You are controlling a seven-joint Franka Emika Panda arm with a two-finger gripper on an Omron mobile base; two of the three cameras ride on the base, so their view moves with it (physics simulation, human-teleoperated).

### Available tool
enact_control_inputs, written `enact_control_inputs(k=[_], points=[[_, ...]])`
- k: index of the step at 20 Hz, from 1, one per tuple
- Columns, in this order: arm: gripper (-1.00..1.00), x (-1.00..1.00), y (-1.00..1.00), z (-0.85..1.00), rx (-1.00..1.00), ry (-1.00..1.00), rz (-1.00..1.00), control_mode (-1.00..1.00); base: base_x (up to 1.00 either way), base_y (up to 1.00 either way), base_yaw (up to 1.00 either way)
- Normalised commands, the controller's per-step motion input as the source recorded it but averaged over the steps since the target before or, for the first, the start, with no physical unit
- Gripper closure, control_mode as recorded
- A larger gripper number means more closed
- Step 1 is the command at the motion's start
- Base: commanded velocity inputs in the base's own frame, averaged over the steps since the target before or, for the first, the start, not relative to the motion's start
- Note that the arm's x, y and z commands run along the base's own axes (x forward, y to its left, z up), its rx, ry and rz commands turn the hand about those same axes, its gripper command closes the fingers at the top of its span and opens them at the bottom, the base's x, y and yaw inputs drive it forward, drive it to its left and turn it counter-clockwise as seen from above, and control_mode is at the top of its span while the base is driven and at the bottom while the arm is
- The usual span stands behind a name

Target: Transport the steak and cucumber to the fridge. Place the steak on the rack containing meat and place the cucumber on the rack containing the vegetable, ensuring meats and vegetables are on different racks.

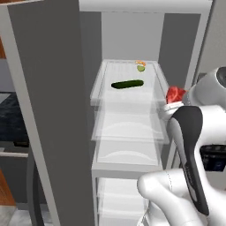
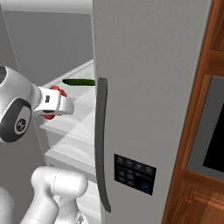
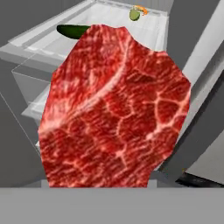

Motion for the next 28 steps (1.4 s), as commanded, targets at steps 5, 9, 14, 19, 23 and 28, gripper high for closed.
enact_control_inputs(k=[5, 9, 14, 19, 23, 28], points=[[1.0, 0.84, 0.11, 0.0, 0.0, 0.0, -0.05, -1.0, 0.0, 0.0, 0.0], [1.0, 0.71, 0.15, 0.0, 0.0, 0.01, -0.08, -1.0, 0.0, 0.0, 0.0], [1.0, 0.73, 0.14, 0.0, -0.01, 0.07, -0.06, -1.0, 0.0, 0.0, 0.0], [1.0, 0.89, 0.0, 0.0, 0.0, 0.16, 0.0, -1.0, 0.0, 0.0, 0.0], [1.0, 0.7, 0.0, -0.01, 0.0, 0.13, -0.05, -1.0, 0.0, 0.0, 0.0], [1.0, 0.72, 0.02, -0.02, 0.0, 0.1, -0.24, -1.0, 0.0, 0.0, 0.0]])
